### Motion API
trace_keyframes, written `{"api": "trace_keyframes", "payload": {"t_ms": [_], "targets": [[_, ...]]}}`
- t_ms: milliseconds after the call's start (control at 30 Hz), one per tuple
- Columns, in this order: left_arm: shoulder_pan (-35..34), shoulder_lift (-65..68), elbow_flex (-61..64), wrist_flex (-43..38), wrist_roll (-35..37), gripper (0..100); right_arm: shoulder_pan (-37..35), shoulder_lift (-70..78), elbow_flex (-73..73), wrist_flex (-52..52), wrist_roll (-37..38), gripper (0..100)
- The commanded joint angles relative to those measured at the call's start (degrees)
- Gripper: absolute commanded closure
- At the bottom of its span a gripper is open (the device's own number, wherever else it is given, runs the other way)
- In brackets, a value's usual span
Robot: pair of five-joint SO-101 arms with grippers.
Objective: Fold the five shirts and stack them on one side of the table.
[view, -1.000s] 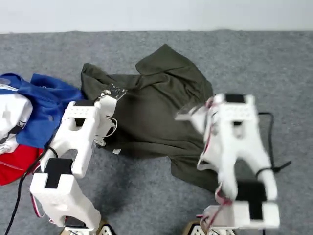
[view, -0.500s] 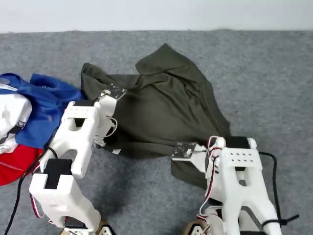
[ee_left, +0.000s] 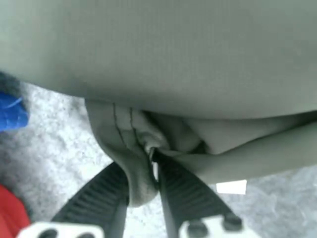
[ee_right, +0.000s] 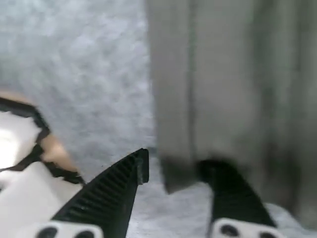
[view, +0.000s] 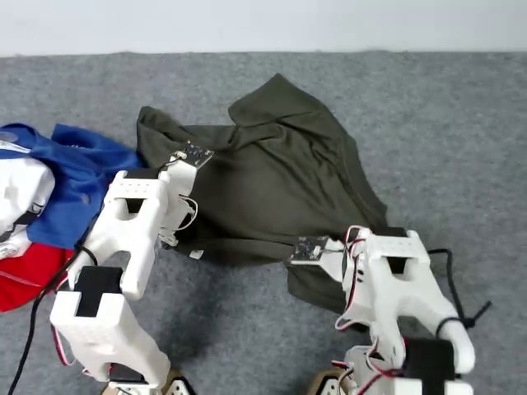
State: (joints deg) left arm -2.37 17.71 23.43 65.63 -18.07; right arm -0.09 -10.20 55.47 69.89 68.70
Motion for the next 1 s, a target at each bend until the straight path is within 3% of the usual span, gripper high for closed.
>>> {"api": "trace_keyframes", "payload": {"t_ms": [0, 167, 300, 567, 833, 967], "targets": [[-0.26, 0.44, 2.33, -0.35, -0.26, 99, 0.04, 3.21, -3.43, 3.56, 0.79, 96.6], [-0.26, 0.44, 2.33, -0.35, -0.26, 99, 0.66, 3.12, -16.26, 19.82, 0.44, 98.8], [-0.26, 0.53, 2.33, -0.35, -0.26, 99, 5.49, 3.12, -28.66, 28.26, 0.44, 98.8], [-0.26, 0.26, 2.42, 0.09, -0.26, 99, 15.43, 3.21, -39.30, 32.66, 0.53, 98.8], [0.00, -14.15, -0.75, 16.79, -0.79, 99, 22.90, 0.57, -39.21, 32.92, -0.53, 98.8], [0.00, -24.18, -2.15, 26.64, -6.51, 99, 23.08, -7.60, -38.86, 32.92, -0.70, 98.8]]}}
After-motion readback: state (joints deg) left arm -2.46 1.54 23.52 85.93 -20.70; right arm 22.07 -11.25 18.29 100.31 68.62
